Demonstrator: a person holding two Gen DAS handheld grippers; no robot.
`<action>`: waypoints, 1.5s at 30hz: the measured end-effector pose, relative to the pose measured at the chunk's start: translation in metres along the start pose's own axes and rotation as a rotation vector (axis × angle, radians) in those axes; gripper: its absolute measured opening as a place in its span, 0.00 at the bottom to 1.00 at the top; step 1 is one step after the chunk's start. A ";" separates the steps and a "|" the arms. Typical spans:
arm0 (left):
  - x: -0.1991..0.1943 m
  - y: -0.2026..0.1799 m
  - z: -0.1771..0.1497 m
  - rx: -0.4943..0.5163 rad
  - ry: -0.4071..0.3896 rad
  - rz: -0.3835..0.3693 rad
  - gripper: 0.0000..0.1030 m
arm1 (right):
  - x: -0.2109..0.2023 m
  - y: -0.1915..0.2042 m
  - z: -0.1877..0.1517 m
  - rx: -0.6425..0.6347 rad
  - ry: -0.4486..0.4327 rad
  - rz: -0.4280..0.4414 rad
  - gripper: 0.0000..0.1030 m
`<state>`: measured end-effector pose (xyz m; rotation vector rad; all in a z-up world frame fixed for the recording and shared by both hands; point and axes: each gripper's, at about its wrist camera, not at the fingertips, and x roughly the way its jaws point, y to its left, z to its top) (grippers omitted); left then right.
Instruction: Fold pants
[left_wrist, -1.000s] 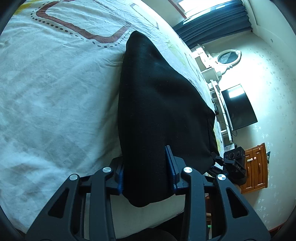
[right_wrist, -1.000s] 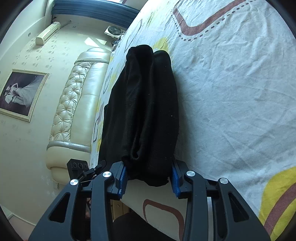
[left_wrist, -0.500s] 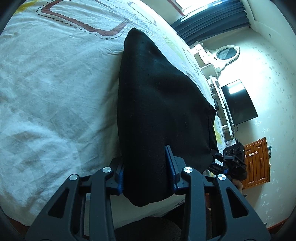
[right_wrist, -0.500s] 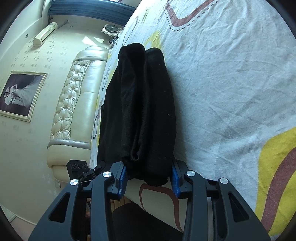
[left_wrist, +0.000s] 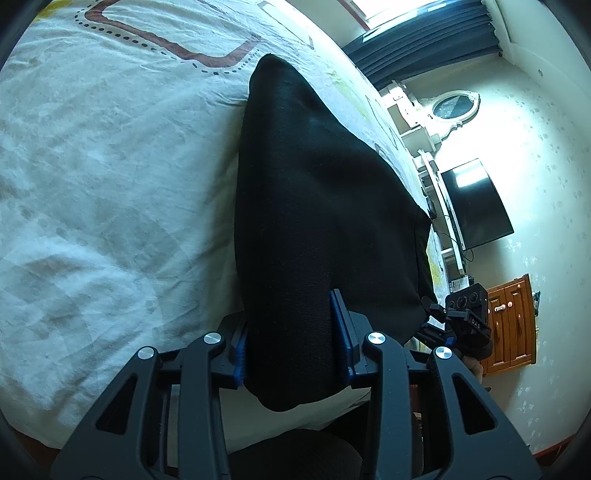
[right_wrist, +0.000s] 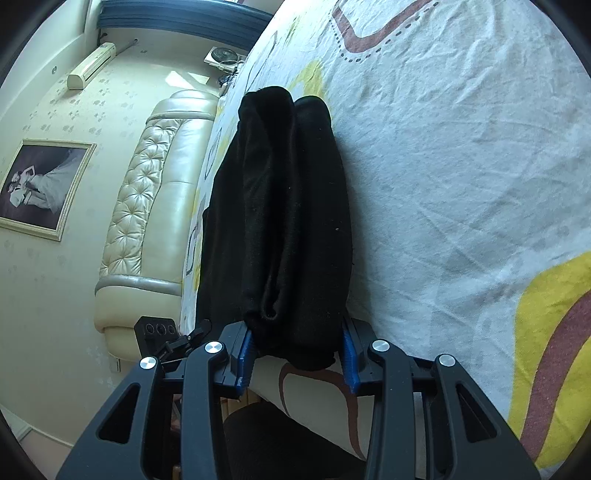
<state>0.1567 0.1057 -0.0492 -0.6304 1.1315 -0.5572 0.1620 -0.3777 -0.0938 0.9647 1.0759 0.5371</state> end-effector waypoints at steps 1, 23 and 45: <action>0.000 0.002 -0.001 -0.003 0.001 -0.004 0.36 | 0.001 -0.002 0.001 0.008 0.001 0.006 0.38; -0.006 -0.022 -0.004 0.052 0.027 0.002 0.83 | -0.018 0.005 -0.007 -0.008 -0.042 -0.011 0.71; -0.061 -0.145 -0.091 0.423 -0.353 0.673 0.96 | -0.010 0.125 -0.111 -0.568 -0.267 -0.681 0.83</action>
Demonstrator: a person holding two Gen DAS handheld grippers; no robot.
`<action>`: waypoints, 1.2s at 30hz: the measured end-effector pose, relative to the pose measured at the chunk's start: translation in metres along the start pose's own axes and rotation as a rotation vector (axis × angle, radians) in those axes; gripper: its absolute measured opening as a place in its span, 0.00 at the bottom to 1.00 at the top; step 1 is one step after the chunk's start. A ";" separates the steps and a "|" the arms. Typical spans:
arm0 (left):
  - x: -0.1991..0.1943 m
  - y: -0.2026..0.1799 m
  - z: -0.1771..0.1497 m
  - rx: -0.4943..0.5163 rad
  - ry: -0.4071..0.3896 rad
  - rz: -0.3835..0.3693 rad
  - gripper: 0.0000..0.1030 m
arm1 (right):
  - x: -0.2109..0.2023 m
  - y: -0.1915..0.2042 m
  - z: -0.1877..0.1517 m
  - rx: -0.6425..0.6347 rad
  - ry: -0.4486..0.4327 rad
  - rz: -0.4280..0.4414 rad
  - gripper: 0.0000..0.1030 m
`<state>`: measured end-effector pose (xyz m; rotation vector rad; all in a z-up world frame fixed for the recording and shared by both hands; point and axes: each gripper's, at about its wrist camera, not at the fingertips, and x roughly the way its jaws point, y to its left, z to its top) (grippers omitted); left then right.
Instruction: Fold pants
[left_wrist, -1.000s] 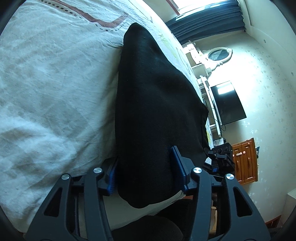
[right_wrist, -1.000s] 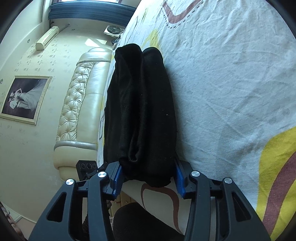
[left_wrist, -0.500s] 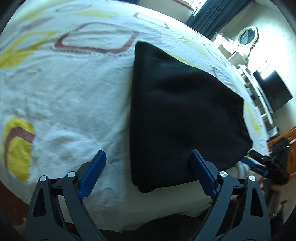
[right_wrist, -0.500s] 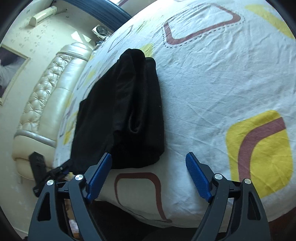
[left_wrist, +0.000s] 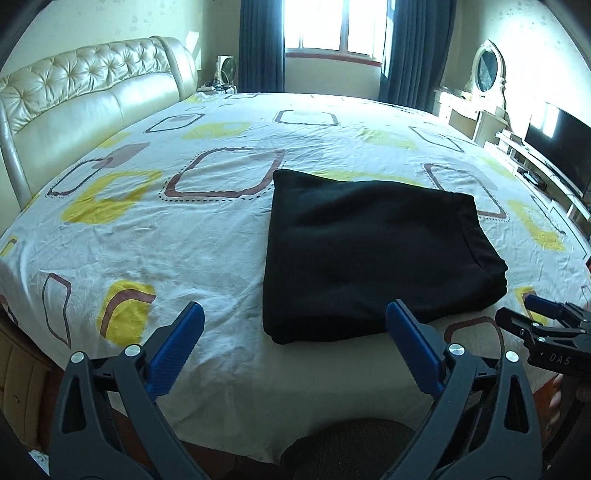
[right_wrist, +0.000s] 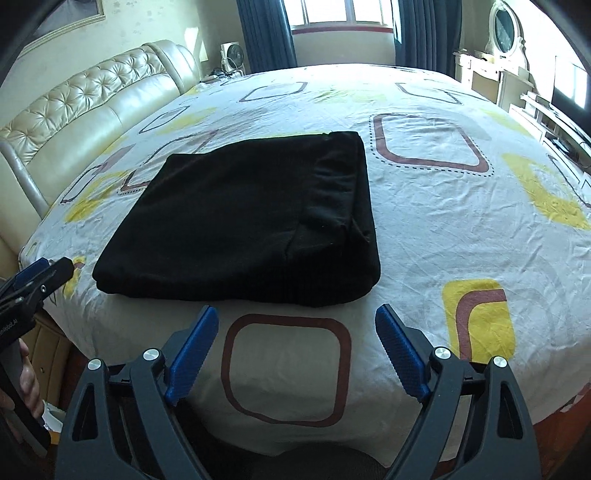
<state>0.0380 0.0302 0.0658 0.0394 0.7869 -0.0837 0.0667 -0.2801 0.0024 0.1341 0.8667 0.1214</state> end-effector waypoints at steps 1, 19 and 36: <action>0.003 -0.005 0.001 0.015 0.018 0.000 0.96 | -0.001 0.004 0.001 0.002 -0.008 0.001 0.83; 0.027 -0.007 -0.006 -0.010 0.098 -0.042 0.96 | 0.022 0.006 -0.008 0.070 0.065 0.035 0.83; 0.021 -0.016 -0.002 0.031 0.075 -0.034 0.96 | 0.027 0.004 -0.013 0.082 0.100 0.048 0.83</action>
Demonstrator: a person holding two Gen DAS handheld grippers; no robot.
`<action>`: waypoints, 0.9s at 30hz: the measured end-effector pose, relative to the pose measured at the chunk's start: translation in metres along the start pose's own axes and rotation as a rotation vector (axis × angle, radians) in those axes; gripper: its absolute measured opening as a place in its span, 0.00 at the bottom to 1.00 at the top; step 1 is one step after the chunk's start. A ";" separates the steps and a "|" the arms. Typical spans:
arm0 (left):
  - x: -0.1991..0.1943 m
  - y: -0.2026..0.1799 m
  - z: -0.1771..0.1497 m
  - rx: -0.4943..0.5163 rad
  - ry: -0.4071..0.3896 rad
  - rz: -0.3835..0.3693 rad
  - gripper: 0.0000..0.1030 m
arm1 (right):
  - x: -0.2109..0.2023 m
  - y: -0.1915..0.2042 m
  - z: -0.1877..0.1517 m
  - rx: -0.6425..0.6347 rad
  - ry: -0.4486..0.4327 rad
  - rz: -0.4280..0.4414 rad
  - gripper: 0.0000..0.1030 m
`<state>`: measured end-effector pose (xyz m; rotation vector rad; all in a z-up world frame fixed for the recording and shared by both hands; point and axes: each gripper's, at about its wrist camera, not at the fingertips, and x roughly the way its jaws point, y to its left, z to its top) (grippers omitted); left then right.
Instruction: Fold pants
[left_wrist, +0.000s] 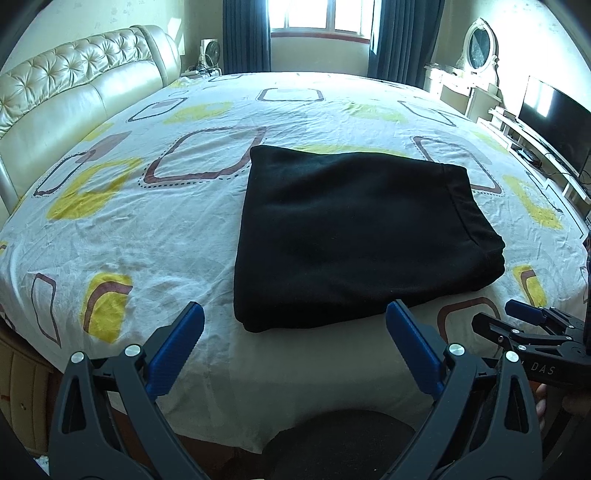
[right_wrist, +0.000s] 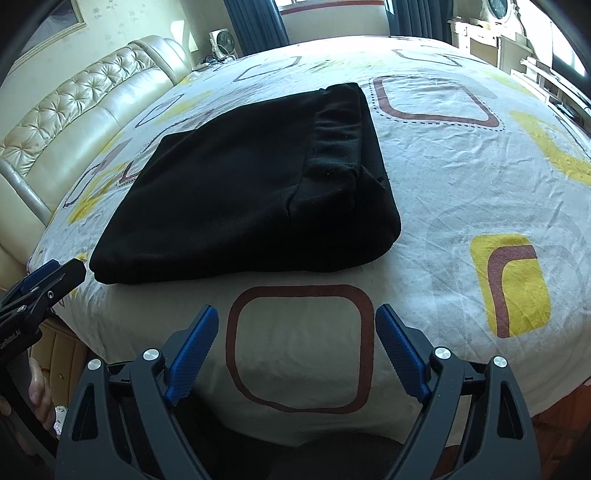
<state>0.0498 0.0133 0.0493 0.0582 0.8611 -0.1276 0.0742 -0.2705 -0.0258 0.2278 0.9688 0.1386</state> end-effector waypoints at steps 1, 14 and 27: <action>-0.001 -0.001 0.000 0.003 -0.004 -0.003 0.96 | 0.001 -0.001 0.000 0.001 0.002 0.000 0.83; -0.003 -0.003 0.000 0.007 -0.012 -0.020 0.96 | 0.000 -0.002 0.001 0.000 -0.003 0.001 0.83; -0.005 -0.003 0.002 0.002 -0.017 -0.025 0.96 | 0.002 -0.002 0.001 -0.004 0.005 0.005 0.83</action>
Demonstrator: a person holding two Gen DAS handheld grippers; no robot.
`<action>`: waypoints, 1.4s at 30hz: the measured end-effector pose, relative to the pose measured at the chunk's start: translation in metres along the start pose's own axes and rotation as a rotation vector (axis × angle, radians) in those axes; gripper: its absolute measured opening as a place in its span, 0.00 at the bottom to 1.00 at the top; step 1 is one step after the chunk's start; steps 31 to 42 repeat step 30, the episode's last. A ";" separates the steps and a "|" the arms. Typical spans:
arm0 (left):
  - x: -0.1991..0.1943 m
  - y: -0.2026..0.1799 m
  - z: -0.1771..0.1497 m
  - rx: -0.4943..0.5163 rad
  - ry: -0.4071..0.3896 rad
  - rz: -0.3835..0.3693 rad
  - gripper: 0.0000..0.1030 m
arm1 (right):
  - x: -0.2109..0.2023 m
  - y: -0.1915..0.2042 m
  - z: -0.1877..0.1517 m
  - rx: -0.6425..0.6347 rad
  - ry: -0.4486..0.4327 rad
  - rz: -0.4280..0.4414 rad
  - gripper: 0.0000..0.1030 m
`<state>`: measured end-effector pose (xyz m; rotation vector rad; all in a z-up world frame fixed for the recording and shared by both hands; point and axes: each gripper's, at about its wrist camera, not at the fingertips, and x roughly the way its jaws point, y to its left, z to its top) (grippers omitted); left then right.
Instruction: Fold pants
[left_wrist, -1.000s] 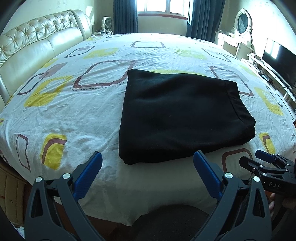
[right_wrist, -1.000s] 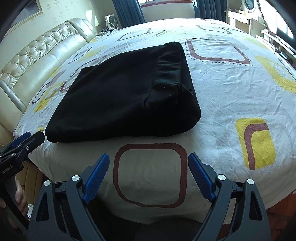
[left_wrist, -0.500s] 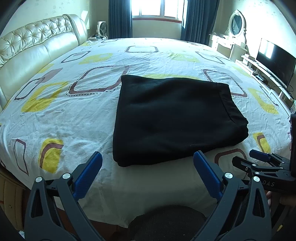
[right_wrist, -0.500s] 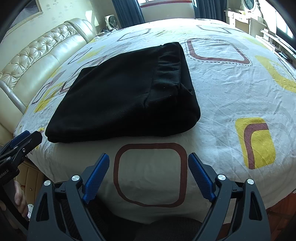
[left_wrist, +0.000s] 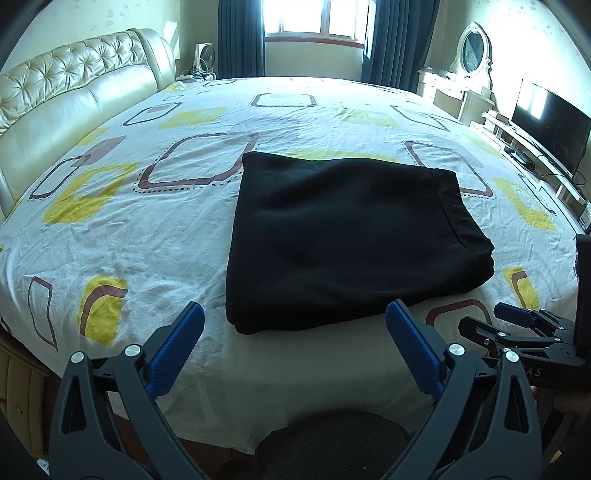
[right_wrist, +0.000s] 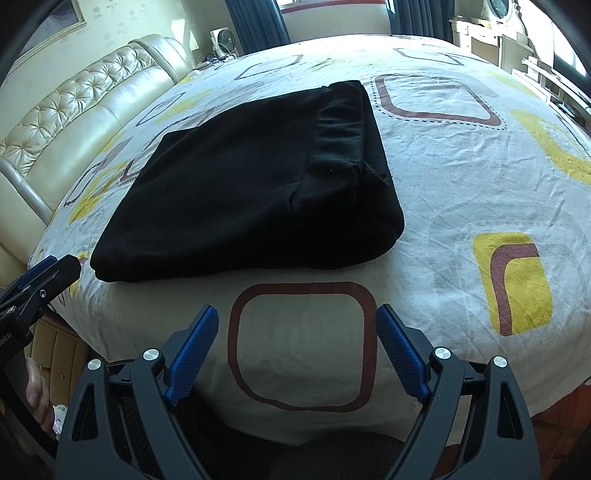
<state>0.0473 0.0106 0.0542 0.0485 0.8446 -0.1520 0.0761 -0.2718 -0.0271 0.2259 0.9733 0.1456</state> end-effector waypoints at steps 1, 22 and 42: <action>-0.001 0.000 0.000 0.000 -0.003 0.002 0.96 | 0.000 0.000 0.000 0.001 0.001 0.000 0.83; -0.023 -0.008 0.016 0.048 -0.078 -0.007 0.98 | 0.004 0.001 -0.005 0.014 0.033 0.025 0.83; -0.005 0.019 0.043 0.074 -0.078 0.005 0.98 | -0.017 -0.020 0.015 0.096 -0.026 0.071 0.83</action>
